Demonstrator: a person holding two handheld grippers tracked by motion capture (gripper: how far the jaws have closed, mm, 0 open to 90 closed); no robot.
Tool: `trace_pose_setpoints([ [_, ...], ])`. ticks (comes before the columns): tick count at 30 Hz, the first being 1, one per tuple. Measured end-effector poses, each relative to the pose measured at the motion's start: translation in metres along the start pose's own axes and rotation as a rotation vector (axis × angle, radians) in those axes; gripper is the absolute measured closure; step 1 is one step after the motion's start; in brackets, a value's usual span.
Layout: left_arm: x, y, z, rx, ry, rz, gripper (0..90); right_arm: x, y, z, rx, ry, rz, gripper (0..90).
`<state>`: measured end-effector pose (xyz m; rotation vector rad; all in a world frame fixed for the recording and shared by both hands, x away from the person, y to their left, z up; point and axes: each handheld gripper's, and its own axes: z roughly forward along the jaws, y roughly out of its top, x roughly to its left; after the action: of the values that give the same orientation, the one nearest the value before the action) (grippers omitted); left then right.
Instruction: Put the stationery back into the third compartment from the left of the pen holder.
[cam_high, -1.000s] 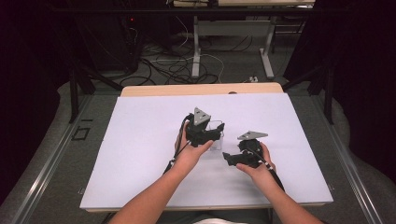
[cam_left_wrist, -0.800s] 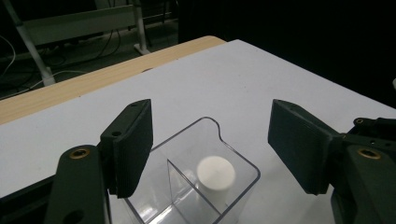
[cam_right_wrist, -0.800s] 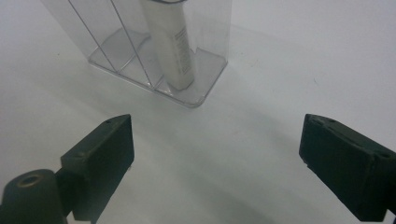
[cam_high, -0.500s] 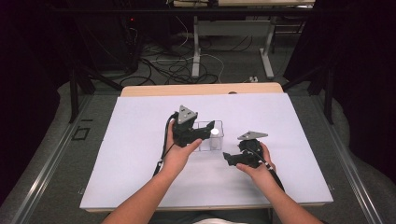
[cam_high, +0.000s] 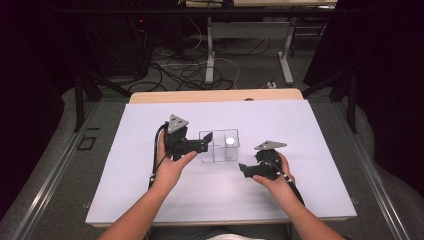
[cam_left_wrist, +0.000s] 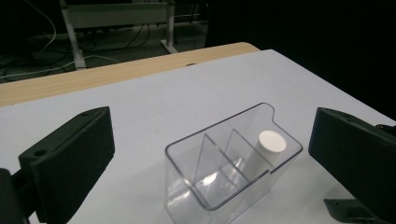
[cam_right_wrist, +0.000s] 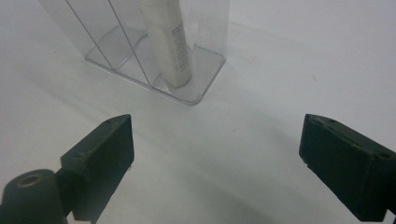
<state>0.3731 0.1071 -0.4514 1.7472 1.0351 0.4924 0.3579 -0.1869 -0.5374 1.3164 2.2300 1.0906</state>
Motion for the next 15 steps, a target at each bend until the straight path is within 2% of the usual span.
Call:
trace_pose_setpoints([
  [15, 0.04, -0.02, -0.029, 0.01, 0.075, -0.056, 0.2, -0.004, 0.0, -0.001, -0.005, -0.019, 0.01, 9.4],
])
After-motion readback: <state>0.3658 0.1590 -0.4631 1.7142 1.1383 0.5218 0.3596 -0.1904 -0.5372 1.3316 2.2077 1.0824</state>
